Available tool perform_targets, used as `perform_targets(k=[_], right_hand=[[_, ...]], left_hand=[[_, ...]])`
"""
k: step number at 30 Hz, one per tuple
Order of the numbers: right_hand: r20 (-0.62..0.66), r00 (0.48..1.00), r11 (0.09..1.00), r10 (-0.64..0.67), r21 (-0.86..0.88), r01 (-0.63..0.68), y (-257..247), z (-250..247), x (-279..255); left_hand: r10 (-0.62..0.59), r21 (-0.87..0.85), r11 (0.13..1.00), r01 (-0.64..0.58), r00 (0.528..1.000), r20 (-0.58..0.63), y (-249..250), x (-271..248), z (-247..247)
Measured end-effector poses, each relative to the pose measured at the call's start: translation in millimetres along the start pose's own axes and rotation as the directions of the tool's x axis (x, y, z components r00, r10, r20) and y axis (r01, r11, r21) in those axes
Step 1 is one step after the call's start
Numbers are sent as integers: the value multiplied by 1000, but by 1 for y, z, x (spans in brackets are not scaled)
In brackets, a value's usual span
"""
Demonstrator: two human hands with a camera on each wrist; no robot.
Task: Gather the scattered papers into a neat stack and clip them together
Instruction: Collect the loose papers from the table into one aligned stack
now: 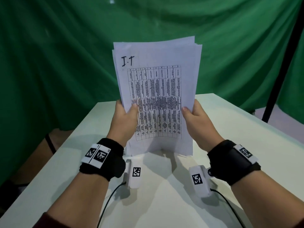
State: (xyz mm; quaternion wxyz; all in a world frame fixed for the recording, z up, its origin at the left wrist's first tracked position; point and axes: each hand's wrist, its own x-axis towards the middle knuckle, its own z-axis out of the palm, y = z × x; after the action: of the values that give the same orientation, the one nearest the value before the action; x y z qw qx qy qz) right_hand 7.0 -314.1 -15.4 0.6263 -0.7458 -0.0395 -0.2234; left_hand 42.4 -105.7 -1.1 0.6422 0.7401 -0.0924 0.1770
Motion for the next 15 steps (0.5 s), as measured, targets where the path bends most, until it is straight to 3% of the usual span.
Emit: perform_targets(k=[6, 10, 15], right_hand=[[1, 1000, 1000, -19, 6, 19, -1, -7, 7], [43, 996, 997, 76, -31, -75, 13, -6, 3], [30, 996, 995, 82, 45, -84, 6, -6, 5]], left_hand=[[-11, -10, 1000, 11, 1000, 28, 2, 3, 3], [-46, 26, 999, 44, 997, 67, -11, -5, 5], [-20, -6, 1000, 20, 1000, 12, -14, -2, 9]])
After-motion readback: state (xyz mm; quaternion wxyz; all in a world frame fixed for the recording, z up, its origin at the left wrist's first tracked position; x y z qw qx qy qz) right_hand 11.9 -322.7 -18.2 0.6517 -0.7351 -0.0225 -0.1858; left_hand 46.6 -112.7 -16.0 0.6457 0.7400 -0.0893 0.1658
